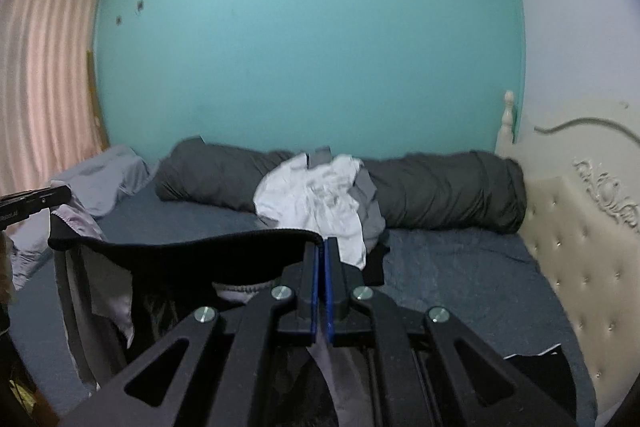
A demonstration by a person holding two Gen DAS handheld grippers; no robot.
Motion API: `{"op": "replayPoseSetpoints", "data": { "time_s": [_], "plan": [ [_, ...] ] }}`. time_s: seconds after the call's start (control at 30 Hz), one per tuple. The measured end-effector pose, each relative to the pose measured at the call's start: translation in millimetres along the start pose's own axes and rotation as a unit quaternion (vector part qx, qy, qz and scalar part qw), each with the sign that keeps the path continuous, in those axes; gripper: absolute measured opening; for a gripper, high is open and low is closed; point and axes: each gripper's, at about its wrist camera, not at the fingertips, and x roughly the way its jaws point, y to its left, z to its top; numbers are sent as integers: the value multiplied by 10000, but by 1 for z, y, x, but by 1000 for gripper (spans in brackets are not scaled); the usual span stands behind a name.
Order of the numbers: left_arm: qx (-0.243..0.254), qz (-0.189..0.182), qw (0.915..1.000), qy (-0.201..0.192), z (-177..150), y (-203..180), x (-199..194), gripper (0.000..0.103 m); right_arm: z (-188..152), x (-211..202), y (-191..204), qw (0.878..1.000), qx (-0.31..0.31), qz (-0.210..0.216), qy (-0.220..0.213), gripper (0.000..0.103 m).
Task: Fold clothes
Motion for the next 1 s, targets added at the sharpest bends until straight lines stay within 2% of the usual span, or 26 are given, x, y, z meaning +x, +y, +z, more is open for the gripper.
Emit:
{"op": "replayPoseSetpoints", "data": {
  "time_s": [0.2, 0.47, 0.73, 0.77, 0.87, 0.93, 1.0],
  "plan": [
    [-318, 102, 9983, 468, -15, 27, 130, 3, -27, 108, -15, 9988, 37, -160, 459, 2],
    [-461, 288, 9924, 1103, -56, 53, 266, 3, -71, 242, -52, 9931, 329, -288, 1085, 2],
    [-463, 446, 9852, 1592, -99, 69, 362, 5, -128, 347, -56, 9842, 209, -351, 1721, 2],
    [-496, 427, 9844, 1634, -104, 70, 368, 9, -135, 359, -55, 9824, 152, -376, 1824, 2],
    [-595, 371, 9819, 1761, -118, 74, 387, 41, -156, 391, -55, 9782, 151, -284, 2053, 3],
    [-661, 333, 9801, 1844, -127, 76, 399, 57, -168, 405, -54, 9751, 183, -176, 2202, 4],
    [-727, 326, 9804, 1801, -130, 79, 400, 67, -179, 418, -53, 9717, 216, -66, 2349, 4]
  ]
}}
